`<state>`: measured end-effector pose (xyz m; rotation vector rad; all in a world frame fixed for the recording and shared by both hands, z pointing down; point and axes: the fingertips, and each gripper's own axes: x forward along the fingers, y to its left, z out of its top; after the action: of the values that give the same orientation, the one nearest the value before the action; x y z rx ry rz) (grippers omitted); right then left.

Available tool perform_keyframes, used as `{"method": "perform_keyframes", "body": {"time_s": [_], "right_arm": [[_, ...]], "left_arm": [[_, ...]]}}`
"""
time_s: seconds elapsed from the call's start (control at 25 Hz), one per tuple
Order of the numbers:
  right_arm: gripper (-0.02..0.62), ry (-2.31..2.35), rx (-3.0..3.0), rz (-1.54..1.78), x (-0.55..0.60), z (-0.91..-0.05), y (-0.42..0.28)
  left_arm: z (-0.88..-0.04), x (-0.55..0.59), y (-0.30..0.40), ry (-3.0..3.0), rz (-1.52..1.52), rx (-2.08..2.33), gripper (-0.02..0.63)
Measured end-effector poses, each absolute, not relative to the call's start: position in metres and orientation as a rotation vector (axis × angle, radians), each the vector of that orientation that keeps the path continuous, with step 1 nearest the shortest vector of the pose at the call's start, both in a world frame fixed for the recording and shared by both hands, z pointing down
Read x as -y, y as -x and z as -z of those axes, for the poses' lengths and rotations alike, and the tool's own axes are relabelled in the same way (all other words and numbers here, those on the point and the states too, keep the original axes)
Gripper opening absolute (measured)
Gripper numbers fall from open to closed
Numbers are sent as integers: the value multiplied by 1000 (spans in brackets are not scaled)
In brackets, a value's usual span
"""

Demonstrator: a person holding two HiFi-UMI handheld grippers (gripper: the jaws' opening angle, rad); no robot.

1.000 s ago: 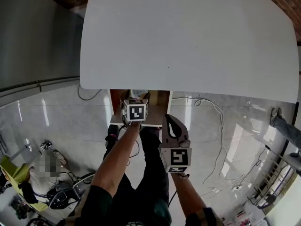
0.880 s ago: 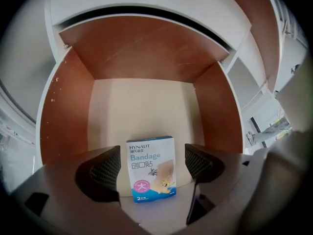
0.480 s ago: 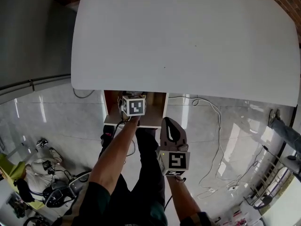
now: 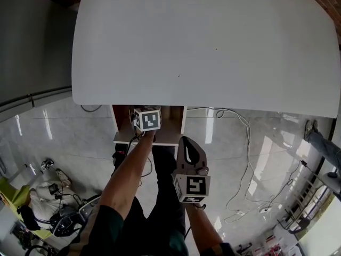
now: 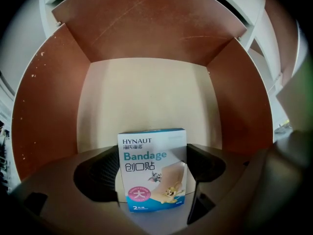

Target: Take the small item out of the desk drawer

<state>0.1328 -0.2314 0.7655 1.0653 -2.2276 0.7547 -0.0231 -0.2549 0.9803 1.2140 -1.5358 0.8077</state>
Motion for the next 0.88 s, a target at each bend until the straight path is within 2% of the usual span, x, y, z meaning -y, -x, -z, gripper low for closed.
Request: {"method": "perform_keyframes", "body": {"time_s": [0.88], "right_arm": [[25, -1115, 2213, -756, 233, -753, -150]], "left_arm": [[-969, 262, 27, -1269, -832, 1528, 433]]}}
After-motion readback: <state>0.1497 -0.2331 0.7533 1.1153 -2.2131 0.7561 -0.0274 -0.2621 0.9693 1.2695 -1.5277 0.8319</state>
